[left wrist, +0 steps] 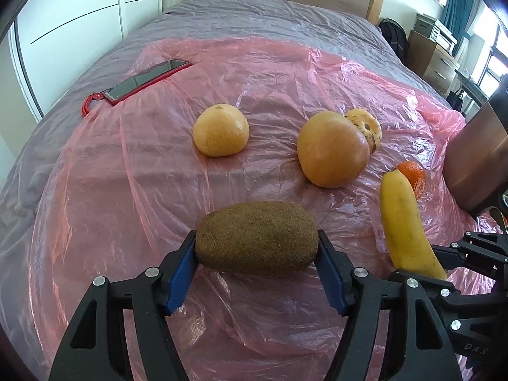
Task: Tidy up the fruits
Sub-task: 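Lift and carry the kiwi with left gripper while right gripper carries the banana to the tray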
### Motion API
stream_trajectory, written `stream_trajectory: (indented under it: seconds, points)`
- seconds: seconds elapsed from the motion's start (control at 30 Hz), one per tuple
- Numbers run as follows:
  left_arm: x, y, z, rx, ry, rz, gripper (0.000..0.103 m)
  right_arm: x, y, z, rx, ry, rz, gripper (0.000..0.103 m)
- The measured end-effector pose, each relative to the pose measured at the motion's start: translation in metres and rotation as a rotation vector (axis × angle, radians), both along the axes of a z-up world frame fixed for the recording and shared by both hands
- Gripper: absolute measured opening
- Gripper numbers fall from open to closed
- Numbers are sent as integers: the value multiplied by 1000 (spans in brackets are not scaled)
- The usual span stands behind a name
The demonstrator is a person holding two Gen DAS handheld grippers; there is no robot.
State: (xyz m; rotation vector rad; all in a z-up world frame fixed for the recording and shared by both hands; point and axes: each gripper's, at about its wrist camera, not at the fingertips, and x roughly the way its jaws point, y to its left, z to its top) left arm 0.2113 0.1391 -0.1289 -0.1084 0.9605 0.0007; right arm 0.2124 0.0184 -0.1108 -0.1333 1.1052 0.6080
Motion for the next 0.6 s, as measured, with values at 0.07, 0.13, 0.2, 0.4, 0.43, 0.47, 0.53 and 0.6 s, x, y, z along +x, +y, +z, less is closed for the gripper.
stream_trajectory:
  seconds: [0.07, 0.13, 0.2, 0.4, 0.43, 0.47, 0.53, 0.6]
  points:
    - [-4, 1, 4, -4, -6, 5, 64, -1, -2, 4, 10, -3, -6, 15]
    - [-7, 1, 8, -7, -12, 11, 64, -2, -4, 8, 19, -5, -11, 15]
    - [-11, 1, 14, -8, -22, 15, 64, -5, -7, 13, 24, -12, -13, 15]
    - [-29, 0, 33, -29, -53, 18, 64, -20, -15, 35, 37, -40, -8, 15]
    - [-32, 0, 36, -32, -58, 18, 64, -22, -16, 38, 40, -44, -8, 15]
    - [-36, 0, 39, -35, -63, 18, 64, -26, -18, 42, 43, -50, -8, 15]
    - [-44, -1, 45, -39, -72, 18, 64, -33, -22, 50, 49, -61, -10, 15]
    - [-52, -3, 51, -49, -81, 18, 64, -41, -28, 57, 58, -67, -16, 15]
